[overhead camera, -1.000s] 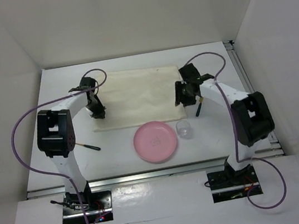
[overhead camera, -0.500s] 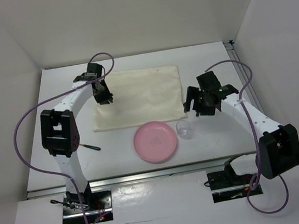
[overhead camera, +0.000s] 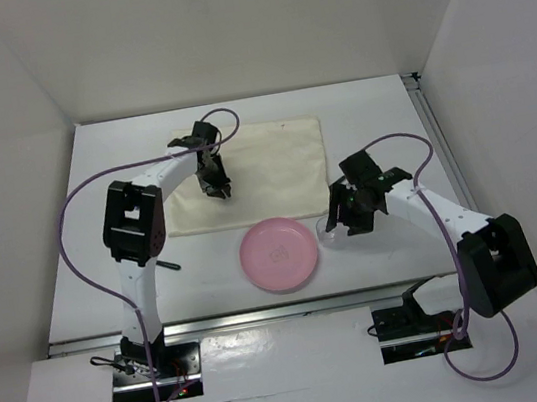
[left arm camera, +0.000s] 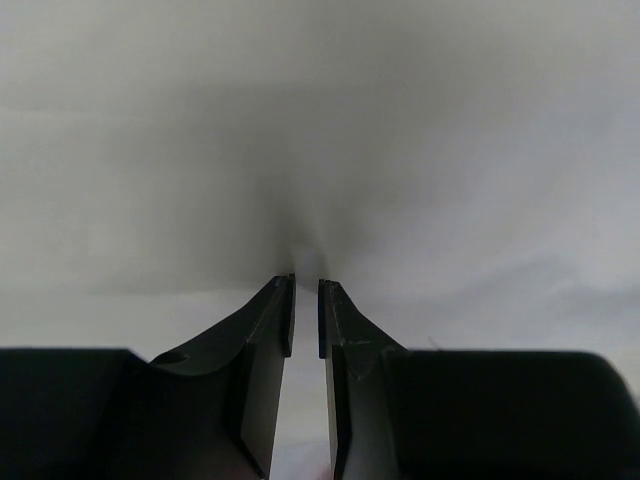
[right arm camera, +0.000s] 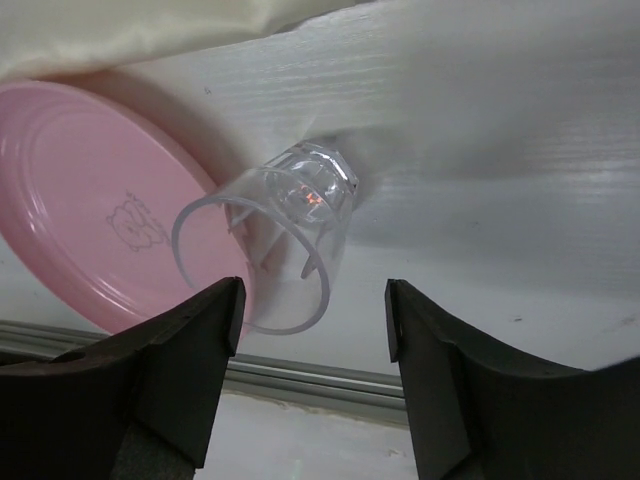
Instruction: Set the dinner table for one person
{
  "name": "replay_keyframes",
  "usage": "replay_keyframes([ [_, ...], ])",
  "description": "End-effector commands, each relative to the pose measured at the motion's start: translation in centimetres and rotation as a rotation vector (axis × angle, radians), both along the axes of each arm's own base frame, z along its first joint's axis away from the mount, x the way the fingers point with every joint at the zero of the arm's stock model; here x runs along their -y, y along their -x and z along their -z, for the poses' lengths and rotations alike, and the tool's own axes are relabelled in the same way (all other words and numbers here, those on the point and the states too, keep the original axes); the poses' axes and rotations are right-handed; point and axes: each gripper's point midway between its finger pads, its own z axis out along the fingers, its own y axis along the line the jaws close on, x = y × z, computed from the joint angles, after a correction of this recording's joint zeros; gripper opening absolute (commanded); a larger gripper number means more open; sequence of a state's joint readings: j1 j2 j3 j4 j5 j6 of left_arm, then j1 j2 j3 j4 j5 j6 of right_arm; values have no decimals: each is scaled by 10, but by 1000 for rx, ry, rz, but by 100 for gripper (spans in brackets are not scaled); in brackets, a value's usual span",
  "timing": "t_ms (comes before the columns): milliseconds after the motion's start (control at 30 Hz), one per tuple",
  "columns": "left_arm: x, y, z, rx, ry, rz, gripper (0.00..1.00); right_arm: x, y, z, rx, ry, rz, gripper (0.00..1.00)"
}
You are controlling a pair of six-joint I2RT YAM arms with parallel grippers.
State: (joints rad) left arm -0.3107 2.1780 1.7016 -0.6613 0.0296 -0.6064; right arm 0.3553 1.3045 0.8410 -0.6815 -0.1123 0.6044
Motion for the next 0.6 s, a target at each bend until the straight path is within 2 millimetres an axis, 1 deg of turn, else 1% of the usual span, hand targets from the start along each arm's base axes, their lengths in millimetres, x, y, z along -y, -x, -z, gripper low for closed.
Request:
replay_keyframes([
  [0,32,-8,-17,51,70,47,34,-10,-9,5,25,-18,4,66],
  [33,41,-9,-18,67,76,64,34,-10,-9,5,25,-18,4,60],
  [67,49,-7,-15,64,76,80,34,-8,-8,10,20,-6,9,56],
  [100,50,-10,-15,67,77,80,34,-8,-8,10,20,-6,9,51],
  [133,55,-9,-12,64,76,90,34,-8,-8,10,20,-6,9,41],
  [167,54,-6,-3,29,64,90,33,-5,-9,13,16,8,14,37],
  [200,54,-6,1,21,60,89,33,-4,-10,11,19,20,20,31],
  [233,61,-2,1,16,72,105,31,-1,-9,12,14,31,24,24],
  [267,60,5,7,-11,77,100,31,3,-13,4,30,52,35,11],
  [300,64,6,11,-5,79,109,30,5,-14,1,30,62,50,5],
  [333,69,11,10,-5,91,123,30,6,-16,-6,48,66,55,1],
  [367,66,19,17,-24,85,122,30,7,-22,-21,75,75,48,0],
  [400,70,24,21,-31,92,135,30,8,-25,-29,89,87,46,0],
  [433,70,25,19,-26,98,126,30,10,-29,-38,105,98,43,0],
  [467,74,32,25,-36,94,137,30,10,-40,-57,149,107,48,0],
  [533,73,36,28,-51,98,140,28,9,-53,-75,199,118,39,0],
  [567,79,37,28,-43,101,151,28,7,-61,-78,204,122,29,0],
])
